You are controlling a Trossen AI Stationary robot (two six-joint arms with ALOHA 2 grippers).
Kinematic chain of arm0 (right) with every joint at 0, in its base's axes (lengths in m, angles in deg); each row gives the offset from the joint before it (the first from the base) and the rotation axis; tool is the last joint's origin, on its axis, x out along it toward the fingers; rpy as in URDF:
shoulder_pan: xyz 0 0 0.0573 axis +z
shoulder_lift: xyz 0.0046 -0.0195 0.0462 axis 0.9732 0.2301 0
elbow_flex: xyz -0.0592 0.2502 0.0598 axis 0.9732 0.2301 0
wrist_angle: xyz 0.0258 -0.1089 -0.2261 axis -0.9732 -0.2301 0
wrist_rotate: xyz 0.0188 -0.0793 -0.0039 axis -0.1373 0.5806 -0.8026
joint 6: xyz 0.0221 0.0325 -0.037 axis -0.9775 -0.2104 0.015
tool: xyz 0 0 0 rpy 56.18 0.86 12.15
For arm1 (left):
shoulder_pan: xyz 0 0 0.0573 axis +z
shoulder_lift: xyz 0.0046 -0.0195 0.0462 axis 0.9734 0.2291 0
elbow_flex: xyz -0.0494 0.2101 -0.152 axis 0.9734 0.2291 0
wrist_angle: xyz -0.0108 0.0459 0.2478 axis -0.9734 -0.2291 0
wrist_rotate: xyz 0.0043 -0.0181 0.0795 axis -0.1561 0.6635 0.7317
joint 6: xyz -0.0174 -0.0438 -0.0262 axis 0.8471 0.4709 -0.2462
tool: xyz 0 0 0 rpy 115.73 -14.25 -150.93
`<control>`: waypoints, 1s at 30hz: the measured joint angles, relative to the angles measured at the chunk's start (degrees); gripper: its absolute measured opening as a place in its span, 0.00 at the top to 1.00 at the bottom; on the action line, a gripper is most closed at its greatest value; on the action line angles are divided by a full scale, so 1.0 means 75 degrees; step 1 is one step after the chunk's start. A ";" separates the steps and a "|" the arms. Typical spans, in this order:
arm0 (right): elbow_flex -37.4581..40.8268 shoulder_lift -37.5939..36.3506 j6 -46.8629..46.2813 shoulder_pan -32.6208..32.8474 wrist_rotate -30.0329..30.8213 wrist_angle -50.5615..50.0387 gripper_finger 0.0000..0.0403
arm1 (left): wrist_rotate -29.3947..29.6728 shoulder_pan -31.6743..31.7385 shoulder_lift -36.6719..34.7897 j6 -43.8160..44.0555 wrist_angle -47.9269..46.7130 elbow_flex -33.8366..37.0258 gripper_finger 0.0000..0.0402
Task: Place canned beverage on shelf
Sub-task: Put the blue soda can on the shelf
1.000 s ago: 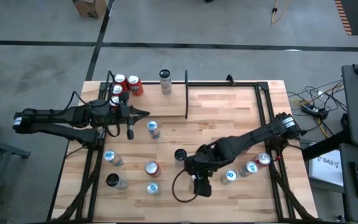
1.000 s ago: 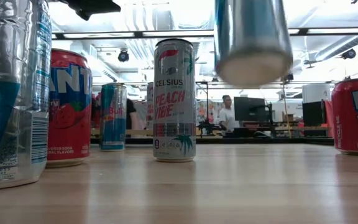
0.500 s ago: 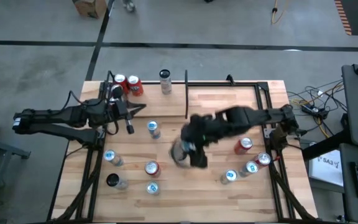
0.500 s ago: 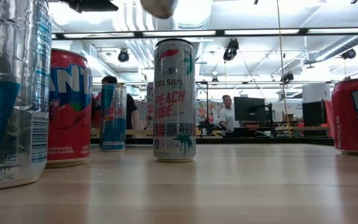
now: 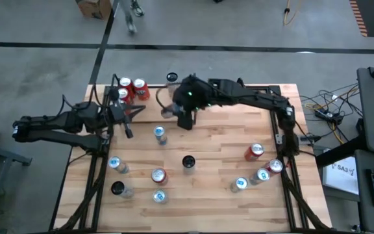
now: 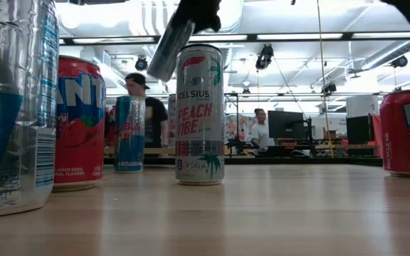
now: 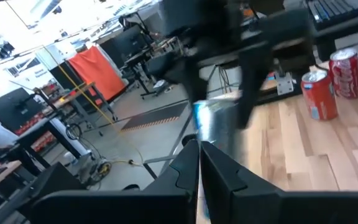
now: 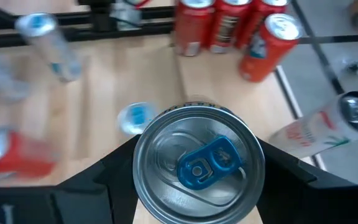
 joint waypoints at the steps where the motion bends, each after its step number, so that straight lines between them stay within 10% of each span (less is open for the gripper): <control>1: -0.0010 0.0107 0.0075 -0.0097 0.0000 0.0063 0.43 | 0.0001 0.0000 -0.0022 -0.0045 0.0027 0.0083 1.00; 30: -0.0988 0.1916 -0.0086 -0.0761 0.0480 -0.1292 0.43 | 0.1676 0.0214 -0.0514 -0.1345 0.1115 0.1083 1.00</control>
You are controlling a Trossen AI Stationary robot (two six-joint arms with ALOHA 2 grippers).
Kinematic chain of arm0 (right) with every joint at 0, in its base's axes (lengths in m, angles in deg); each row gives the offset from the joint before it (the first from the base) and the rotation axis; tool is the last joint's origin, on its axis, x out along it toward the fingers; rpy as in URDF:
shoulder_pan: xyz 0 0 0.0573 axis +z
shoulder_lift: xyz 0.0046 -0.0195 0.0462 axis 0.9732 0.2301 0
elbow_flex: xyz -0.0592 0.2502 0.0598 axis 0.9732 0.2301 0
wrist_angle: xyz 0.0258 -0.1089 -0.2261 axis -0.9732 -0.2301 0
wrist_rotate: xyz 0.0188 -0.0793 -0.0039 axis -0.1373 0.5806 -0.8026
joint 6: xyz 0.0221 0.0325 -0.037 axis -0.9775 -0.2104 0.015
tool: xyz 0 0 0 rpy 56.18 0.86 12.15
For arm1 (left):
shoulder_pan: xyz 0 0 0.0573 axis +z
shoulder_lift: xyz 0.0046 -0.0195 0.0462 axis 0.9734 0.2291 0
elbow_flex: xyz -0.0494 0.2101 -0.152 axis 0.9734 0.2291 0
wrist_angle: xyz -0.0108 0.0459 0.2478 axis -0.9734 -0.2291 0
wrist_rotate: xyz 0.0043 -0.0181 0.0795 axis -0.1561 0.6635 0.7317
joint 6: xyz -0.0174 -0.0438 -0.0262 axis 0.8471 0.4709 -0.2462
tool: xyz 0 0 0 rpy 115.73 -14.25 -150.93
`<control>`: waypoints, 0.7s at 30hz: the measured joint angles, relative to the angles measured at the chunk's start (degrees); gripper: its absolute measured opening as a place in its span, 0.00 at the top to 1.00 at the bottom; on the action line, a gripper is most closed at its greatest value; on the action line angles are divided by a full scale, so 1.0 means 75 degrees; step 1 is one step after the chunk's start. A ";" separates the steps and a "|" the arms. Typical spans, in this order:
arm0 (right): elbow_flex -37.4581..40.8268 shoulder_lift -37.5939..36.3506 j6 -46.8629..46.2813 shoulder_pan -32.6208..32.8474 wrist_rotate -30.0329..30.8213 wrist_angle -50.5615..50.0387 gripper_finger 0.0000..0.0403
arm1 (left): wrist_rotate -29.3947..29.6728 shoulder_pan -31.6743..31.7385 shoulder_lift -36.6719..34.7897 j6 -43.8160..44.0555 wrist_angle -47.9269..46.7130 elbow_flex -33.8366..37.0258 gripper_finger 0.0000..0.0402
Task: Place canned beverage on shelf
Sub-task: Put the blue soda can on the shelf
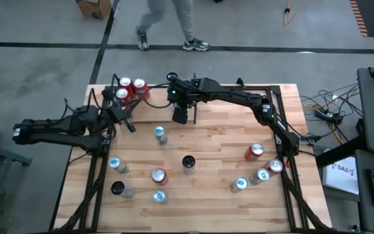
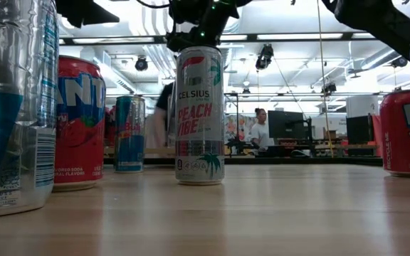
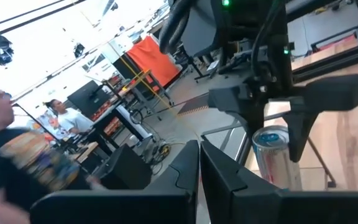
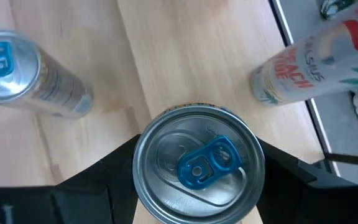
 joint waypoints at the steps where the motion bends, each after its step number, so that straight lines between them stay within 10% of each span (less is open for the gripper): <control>1: 0.0000 0.0000 -0.0097 -0.0015 -0.0005 0.0003 0.43 | 0.0000 0.0035 0.0000 -0.0028 -0.0004 0.0013 1.00; 21: 0.0015 0.0047 -0.0653 -0.0036 -0.0031 -0.0162 0.39 | -0.0026 0.0666 -0.0018 -0.0379 0.0123 0.0261 1.00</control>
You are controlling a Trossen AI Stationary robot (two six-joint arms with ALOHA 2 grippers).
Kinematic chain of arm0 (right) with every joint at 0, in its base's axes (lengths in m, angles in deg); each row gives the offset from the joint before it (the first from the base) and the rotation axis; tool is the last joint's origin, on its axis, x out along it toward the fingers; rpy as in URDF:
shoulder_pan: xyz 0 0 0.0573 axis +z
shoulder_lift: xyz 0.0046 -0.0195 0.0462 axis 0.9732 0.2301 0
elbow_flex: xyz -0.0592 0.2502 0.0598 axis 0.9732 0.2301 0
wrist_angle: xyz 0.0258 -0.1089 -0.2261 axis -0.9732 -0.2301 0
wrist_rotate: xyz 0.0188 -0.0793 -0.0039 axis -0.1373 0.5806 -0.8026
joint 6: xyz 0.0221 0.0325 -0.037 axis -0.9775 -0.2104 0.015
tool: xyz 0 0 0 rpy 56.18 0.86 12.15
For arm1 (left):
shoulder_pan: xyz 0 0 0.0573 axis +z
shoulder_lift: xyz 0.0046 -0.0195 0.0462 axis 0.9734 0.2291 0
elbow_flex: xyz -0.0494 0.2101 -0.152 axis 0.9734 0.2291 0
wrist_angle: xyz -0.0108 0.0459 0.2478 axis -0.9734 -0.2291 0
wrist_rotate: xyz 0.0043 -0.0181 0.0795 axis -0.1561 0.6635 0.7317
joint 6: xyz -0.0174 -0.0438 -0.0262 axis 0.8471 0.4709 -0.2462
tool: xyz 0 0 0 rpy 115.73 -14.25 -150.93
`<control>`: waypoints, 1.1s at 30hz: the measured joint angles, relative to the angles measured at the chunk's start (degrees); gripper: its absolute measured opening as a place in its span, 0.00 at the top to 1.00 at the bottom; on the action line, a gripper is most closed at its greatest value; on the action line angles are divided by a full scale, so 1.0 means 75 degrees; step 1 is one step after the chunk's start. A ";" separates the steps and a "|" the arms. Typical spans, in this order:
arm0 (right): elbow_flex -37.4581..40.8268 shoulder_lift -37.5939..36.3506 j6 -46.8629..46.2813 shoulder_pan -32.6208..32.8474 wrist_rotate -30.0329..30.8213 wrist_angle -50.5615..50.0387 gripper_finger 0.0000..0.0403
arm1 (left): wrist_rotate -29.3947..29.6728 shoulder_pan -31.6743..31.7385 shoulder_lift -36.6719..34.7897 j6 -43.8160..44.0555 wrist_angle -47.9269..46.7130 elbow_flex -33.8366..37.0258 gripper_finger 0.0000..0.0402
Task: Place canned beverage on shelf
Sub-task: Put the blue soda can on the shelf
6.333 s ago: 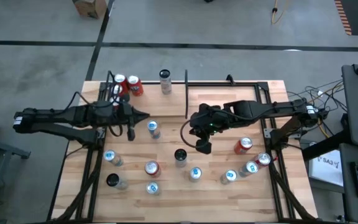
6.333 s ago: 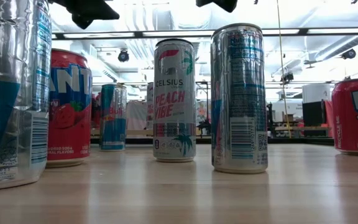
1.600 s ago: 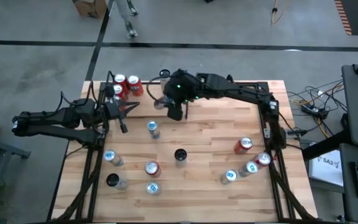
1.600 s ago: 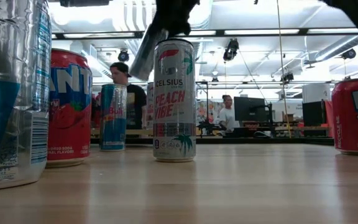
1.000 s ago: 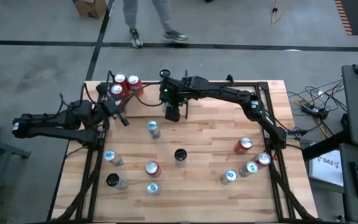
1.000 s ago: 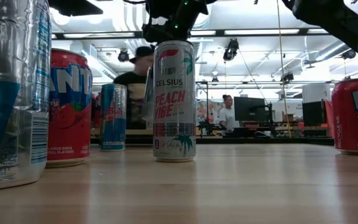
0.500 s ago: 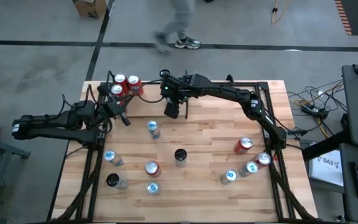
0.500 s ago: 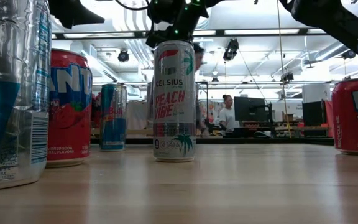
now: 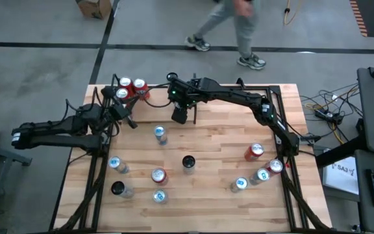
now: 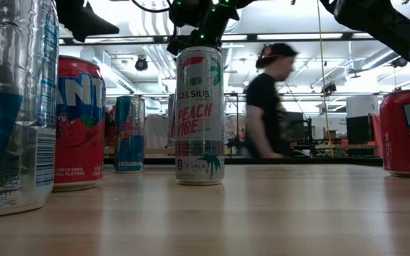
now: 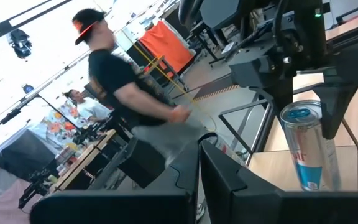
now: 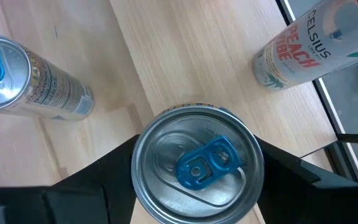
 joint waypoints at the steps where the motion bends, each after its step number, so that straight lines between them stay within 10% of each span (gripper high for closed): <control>1: 0.0000 0.0000 -0.0002 0.0000 0.0000 0.0001 0.39 | -0.0001 0.0000 0.0000 0.0000 0.0034 0.0000 1.00; 33: 0.0002 0.0350 0.0212 -0.0234 0.0015 0.0778 0.23 | -0.0005 0.0000 0.0000 0.0013 0.0060 0.0000 1.00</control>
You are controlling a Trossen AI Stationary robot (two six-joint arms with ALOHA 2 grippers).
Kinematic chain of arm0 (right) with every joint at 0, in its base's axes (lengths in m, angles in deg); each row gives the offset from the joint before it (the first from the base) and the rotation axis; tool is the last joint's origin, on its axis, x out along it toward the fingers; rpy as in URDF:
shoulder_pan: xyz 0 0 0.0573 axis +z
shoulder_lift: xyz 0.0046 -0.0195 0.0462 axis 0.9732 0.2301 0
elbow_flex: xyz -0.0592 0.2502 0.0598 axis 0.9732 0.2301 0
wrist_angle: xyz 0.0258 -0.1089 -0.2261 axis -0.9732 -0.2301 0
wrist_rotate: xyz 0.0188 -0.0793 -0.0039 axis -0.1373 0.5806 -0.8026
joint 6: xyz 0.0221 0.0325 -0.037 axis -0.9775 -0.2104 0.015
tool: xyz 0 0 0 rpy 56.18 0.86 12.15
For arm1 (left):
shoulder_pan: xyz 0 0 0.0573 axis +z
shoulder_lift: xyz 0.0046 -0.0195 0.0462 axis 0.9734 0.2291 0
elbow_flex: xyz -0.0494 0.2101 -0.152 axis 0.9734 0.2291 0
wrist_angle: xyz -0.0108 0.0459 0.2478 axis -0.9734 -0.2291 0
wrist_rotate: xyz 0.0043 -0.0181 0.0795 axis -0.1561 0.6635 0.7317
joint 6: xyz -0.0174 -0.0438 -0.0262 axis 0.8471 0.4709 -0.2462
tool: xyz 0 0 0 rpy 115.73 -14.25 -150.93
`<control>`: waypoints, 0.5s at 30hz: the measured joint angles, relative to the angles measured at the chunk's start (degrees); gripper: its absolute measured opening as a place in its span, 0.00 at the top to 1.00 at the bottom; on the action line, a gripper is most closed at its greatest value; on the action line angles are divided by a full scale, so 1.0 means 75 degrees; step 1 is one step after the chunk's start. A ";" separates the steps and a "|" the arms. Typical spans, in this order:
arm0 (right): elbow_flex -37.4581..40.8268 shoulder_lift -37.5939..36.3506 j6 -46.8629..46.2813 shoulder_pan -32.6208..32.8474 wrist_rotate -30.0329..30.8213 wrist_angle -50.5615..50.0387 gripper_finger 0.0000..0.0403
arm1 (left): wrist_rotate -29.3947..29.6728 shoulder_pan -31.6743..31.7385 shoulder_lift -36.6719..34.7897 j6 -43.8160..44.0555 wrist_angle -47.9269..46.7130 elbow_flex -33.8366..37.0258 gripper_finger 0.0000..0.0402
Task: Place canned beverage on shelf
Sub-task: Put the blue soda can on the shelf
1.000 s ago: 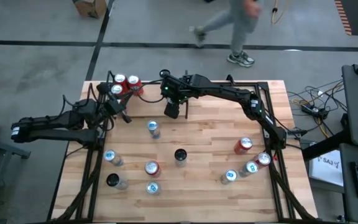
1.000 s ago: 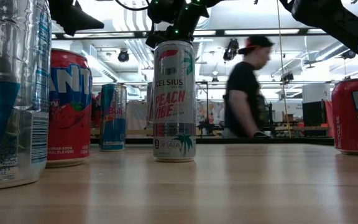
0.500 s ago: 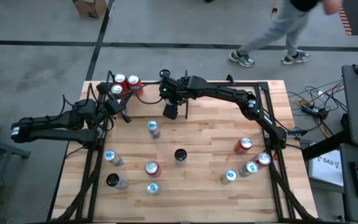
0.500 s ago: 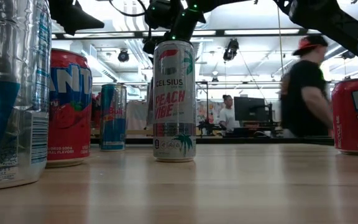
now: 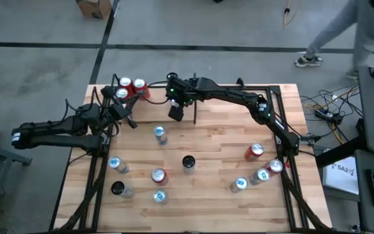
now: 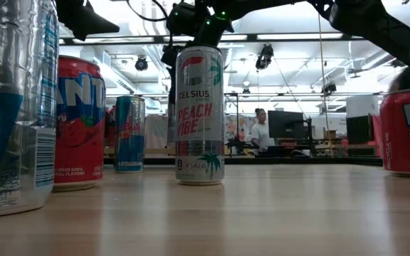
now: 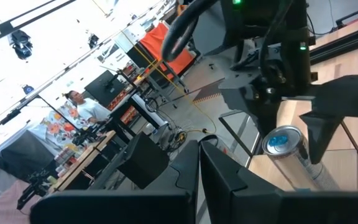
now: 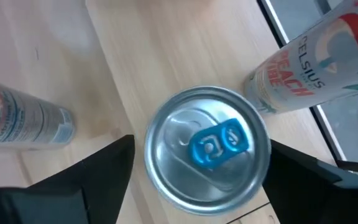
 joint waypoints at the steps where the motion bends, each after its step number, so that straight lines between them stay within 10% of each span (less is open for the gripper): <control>1: -0.0019 -0.0007 0.0003 -0.0012 -0.0002 -0.0007 0.22 | 0.0011 0.0000 0.0000 -0.0001 -0.0012 0.0000 1.00; 15: -0.0037 -0.0686 0.0014 -0.0014 0.0002 -0.0040 0.31 | 0.0011 0.0000 0.0000 -0.0012 -0.0144 0.0000 1.00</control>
